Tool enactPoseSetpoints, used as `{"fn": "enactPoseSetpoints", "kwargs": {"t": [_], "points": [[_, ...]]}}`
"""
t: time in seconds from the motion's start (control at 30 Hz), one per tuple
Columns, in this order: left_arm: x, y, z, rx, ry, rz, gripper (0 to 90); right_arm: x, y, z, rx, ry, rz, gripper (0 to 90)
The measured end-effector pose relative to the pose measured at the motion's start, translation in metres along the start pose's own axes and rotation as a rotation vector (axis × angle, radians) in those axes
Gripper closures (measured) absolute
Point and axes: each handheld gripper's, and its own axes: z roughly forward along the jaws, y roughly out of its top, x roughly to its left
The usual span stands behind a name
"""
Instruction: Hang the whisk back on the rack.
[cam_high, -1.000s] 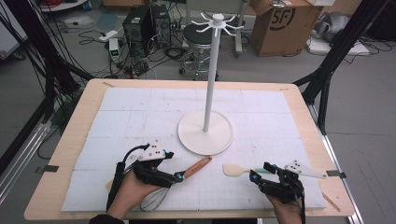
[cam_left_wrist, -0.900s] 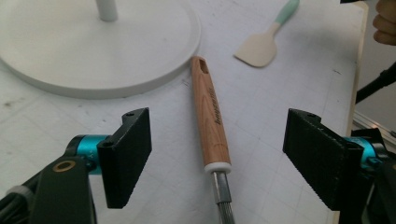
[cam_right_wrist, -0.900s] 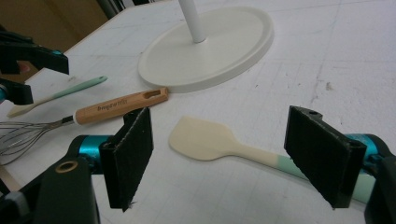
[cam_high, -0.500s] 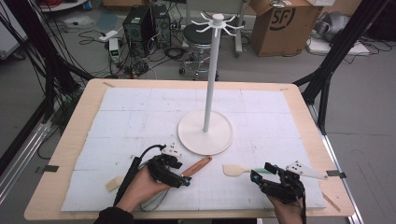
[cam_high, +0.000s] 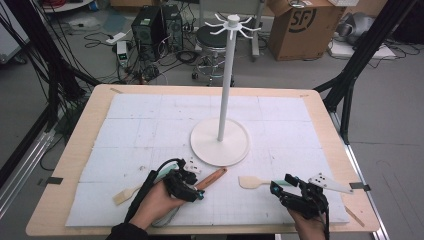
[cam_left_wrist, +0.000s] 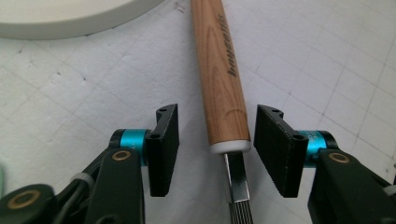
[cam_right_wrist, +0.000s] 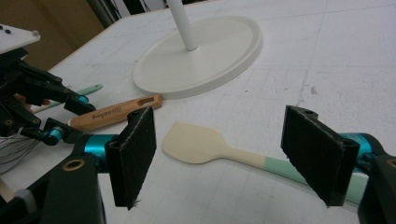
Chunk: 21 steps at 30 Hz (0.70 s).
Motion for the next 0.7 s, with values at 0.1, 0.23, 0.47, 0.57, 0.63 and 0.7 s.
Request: {"fn": "enactPoseSetpoints", "kwargs": {"t": [0.1, 0.23, 0.47, 0.57, 0.63, 0.7], "points": [[-0.004, 0.004, 0.001, 0.036, 0.041, 0.025, 53.6, -0.001, 0.0, 0.0, -0.002, -0.004, -0.001, 26.0], [-0.012, 0.014, 0.004, 0.11, 0.094, 0.035, 53.5, -0.001, 0.0, -0.001, 0.0, -0.011, 0.001, 26.0], [-0.014, 0.025, 0.007, 0.195, 0.116, 0.019, 53.9, -0.004, -0.001, -0.002, -0.005, -0.014, 0.008, 26.1], [-0.015, 0.026, 0.008, 0.206, 0.122, 0.009, 54.7, -0.004, -0.001, -0.003, -0.006, -0.017, 0.009, 26.1], [-0.017, 0.027, 0.007, 0.209, 0.115, 0.032, 58.0, -0.004, -0.001, -0.003, -0.01, -0.02, 0.011, 26.1], [-0.019, 0.027, 0.007, 0.211, 0.103, 0.051, 65.9, -0.004, -0.001, -0.003, -0.01, -0.02, 0.008, 26.1]]}}
